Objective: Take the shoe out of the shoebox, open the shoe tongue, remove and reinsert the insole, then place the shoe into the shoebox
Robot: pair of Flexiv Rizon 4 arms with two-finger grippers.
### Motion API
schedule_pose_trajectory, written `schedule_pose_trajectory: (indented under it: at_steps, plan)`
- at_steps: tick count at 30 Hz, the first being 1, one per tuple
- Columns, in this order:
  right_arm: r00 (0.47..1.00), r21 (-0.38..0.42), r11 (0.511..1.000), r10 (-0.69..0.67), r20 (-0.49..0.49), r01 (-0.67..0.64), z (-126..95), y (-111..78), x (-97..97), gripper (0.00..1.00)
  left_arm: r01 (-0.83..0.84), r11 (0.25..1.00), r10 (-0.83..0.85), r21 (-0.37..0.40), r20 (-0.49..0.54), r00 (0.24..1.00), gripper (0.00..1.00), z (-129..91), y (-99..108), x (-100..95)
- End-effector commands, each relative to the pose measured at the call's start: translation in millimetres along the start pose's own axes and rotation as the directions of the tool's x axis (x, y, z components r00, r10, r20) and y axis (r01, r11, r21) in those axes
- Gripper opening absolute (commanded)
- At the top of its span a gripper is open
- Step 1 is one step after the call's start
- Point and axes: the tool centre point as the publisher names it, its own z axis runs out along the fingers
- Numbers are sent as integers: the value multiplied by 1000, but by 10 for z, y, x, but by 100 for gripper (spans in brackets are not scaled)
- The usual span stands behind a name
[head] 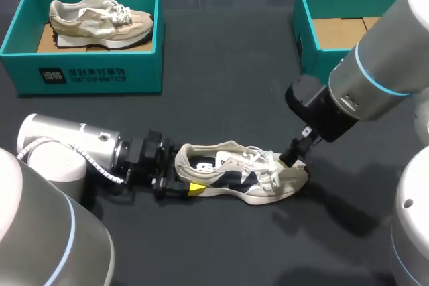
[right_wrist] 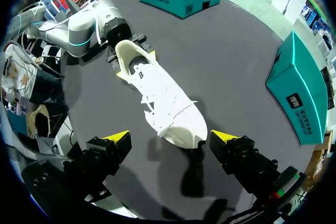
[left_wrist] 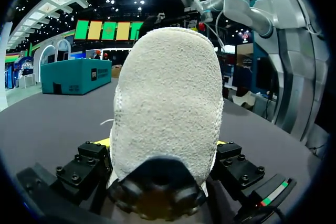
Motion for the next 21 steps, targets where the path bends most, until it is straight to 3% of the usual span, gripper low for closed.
schedule_pose_trajectory:
  at_steps: [1,6,16,17,21]
  plan:
    - [968,102,969,213,134,-227,179,319,263,100,0,1000,0,-1,3,1000,0,0,10,-2]
    - [932,175,923,311,186,-343,232,701,470,100,0,1000,0,-1,3,1000,0,0,10,-2]
    - [932,175,923,311,186,-343,232,701,470,100,0,1000,0,-1,3,1000,0,0,10,-2]
    - [894,143,898,375,246,-416,226,745,519,100,0,1000,0,-1,3,1000,0,0,10,-2]
    - [763,150,785,508,400,-601,315,905,665,100,0,1000,0,-1,3,1000,0,0,10,-2]
